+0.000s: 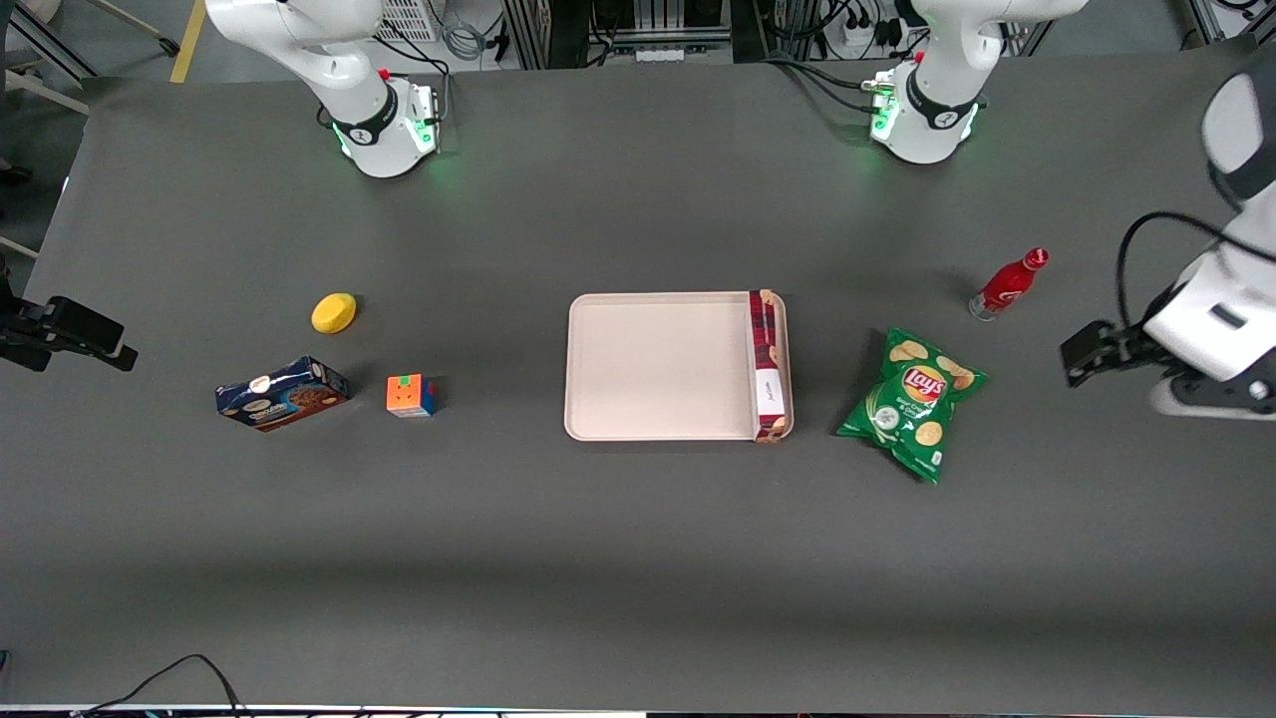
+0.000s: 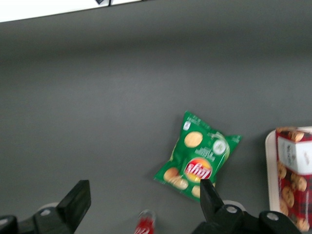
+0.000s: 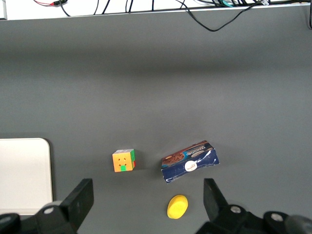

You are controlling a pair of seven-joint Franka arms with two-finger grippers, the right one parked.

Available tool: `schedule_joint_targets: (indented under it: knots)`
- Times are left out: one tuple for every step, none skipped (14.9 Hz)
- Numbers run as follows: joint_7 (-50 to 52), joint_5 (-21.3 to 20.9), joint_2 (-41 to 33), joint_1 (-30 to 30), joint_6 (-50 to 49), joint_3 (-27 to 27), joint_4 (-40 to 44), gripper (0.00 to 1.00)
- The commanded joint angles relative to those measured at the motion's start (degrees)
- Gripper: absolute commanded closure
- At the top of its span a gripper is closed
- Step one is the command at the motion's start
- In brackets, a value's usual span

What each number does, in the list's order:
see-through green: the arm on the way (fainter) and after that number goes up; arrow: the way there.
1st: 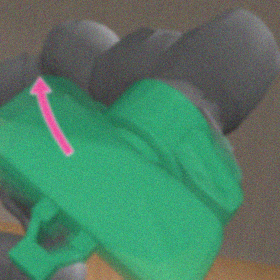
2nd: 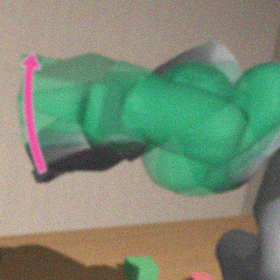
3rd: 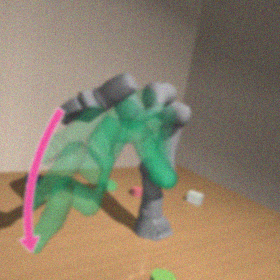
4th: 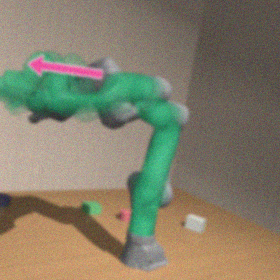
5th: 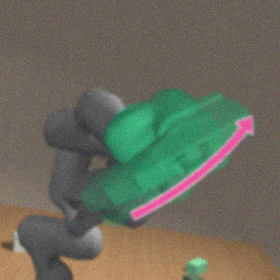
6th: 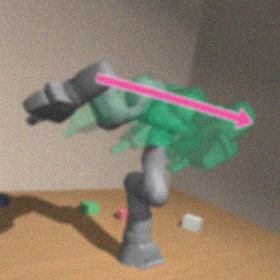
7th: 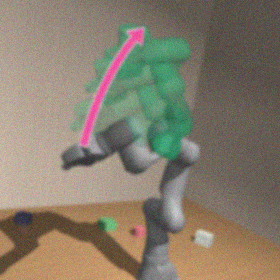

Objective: Place red cookie box on tray

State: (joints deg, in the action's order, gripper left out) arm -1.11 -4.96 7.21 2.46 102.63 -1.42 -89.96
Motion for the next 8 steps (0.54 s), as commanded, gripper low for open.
schedule_joint_targets:
  knots:
    - [-5.22, 1.70, -3.08, 0.53, -3.23, 2.47, -0.56, 0.00]
    - [-5.22, 4.40, -3.60, 0.53, -4.01, 3.00, -0.65, 0.00]
    - [-5.22, 5.65, -4.30, 0.53, -4.54, 3.35, -0.83, 0.00]
    - [-5.13, 5.66, -4.75, 0.53, -4.81, 3.36, -0.91, 0.00]
    - [-5.22, 5.66, -5.19, 0.53, -4.99, 3.36, -1.18, 0.00]
    - [-5.22, 5.66, -5.36, 0.53, -5.07, 3.36, -1.44, 0.00]
    - [-5.22, 5.57, -5.63, 0.53, -5.07, 3.36, -2.05, 0.00]
    - [-5.22, 5.57, -5.72, 0.53, -5.07, 3.36, -2.49, 0.00]
